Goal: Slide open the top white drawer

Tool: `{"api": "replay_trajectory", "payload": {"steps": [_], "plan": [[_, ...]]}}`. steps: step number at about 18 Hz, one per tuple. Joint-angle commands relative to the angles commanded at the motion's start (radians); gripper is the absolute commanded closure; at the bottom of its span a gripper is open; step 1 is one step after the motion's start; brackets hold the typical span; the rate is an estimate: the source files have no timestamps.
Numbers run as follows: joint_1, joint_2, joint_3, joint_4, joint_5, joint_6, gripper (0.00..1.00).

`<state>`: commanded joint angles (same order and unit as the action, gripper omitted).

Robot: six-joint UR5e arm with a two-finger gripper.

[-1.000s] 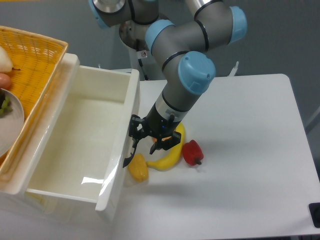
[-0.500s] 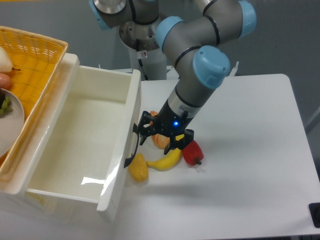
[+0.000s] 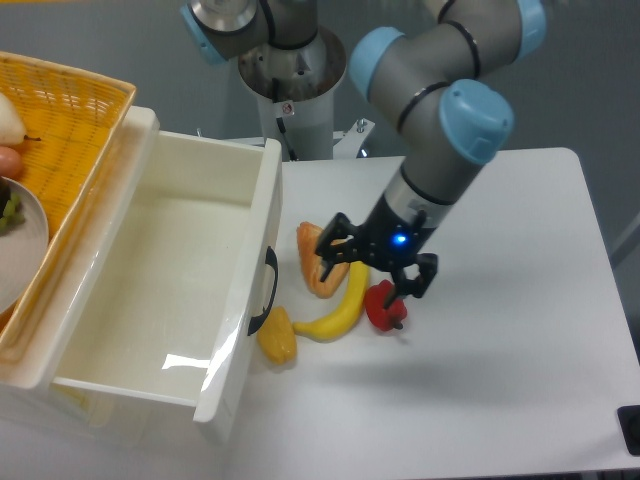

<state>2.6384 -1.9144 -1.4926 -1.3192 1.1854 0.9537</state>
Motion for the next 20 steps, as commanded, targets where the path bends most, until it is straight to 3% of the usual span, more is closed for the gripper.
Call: {"api": "replay_trajectory", "payload": {"steps": [3,8,11,13,16,20], "plan": [[0.005,-0.012,0.0,0.002,0.071,0.143,0.0],[0.026,-0.055,0.005,0.083,0.245,0.253,0.0],[0.028,-0.136,0.034,0.116,0.347,0.379,0.0],[0.061,-0.181,0.049,0.147,0.355,0.462,0.0],[0.097,-0.21,0.074,0.147,0.355,0.581,0.0],[0.097,-0.252,0.08,0.17,0.358,0.612,0.0]]}}
